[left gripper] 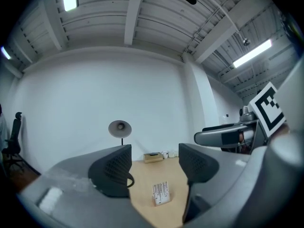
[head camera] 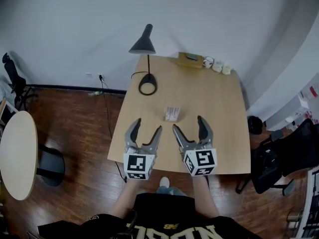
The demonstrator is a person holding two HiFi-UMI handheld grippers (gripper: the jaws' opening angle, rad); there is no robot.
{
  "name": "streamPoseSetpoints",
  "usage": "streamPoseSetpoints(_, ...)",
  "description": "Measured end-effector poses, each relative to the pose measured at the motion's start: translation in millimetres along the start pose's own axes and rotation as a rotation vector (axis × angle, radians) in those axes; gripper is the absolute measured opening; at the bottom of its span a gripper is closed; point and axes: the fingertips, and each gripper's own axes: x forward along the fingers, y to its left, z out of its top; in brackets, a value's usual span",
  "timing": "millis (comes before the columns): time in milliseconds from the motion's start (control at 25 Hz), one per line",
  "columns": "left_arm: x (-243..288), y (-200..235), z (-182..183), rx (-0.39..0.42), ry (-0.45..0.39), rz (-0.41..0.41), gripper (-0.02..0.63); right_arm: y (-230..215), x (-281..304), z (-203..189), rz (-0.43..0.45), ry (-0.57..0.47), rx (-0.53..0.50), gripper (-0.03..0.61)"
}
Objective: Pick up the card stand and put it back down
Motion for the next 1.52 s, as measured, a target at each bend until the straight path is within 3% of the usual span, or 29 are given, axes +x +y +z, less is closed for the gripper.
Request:
streamPoseSetpoints(280, 32, 2, -7, 0.004, 0.0, 0.005, 0.31, -38, 15, -14, -0.062, 0.003, 0.022, 0.399)
streamPoseSetpoints(400, 42, 11, -11, 0.041, 0.017, 0.007, 0.291, -42, 21, -19, -0.08, 0.012, 0.025, 0.397)
streamPoseSetpoints(760, 66, 20, -38, 0.035, 0.07, -0.086, 0.288, -46, 30, -46, -0.122, 0.081, 0.036, 0.391)
streamPoseSetpoints(1200, 70, 12, -118, -0.023, 0.215, -0.196, 0.288, -31, 41, -123, -0.098, 0.224, 0.102, 0.383)
streamPoseSetpoints(1520, 82, 19, -183, 0.014, 0.314, -0.28, 0.288, -26, 50, -182, -0.053, 0.309, 0.137, 0.377)
